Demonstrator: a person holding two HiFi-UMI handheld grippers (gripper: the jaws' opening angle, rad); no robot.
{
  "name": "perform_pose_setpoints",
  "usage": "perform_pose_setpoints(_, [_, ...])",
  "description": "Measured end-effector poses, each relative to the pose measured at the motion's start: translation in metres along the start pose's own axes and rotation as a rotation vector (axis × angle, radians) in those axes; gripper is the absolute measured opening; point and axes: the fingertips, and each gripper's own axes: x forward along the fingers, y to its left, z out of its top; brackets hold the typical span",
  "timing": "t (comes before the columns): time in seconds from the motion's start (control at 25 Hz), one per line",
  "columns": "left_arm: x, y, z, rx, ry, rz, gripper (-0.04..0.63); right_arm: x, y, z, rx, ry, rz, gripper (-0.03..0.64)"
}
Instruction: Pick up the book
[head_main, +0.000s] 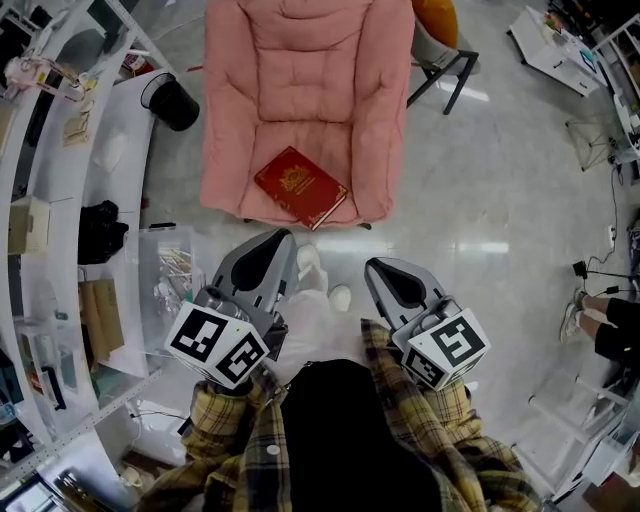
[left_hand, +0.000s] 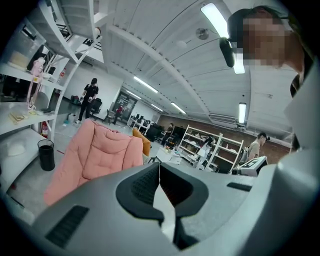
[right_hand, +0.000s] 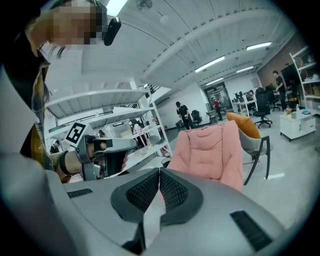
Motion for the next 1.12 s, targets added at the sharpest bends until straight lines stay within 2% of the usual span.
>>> perform_pose_setpoints(0.32, [0.037,0.033,0.019,-0.023,-0.011,-0.01,0.008,0.036,-0.026,0.013,-0.001,0.031,-0.006,0.018])
perform_pose_setpoints(0.72, [0.059,0.099,0.055,-0.056,-0.035,0.013,0.008,0.12,-0.04,0.055,-0.055,0.053,0.029,0.018])
perform_pose_setpoints(1.12, [0.055,0.151,0.05,-0.118,-0.023,0.105,0.008,0.177,-0.052,0.058,-0.054,0.129,0.082,0.018])
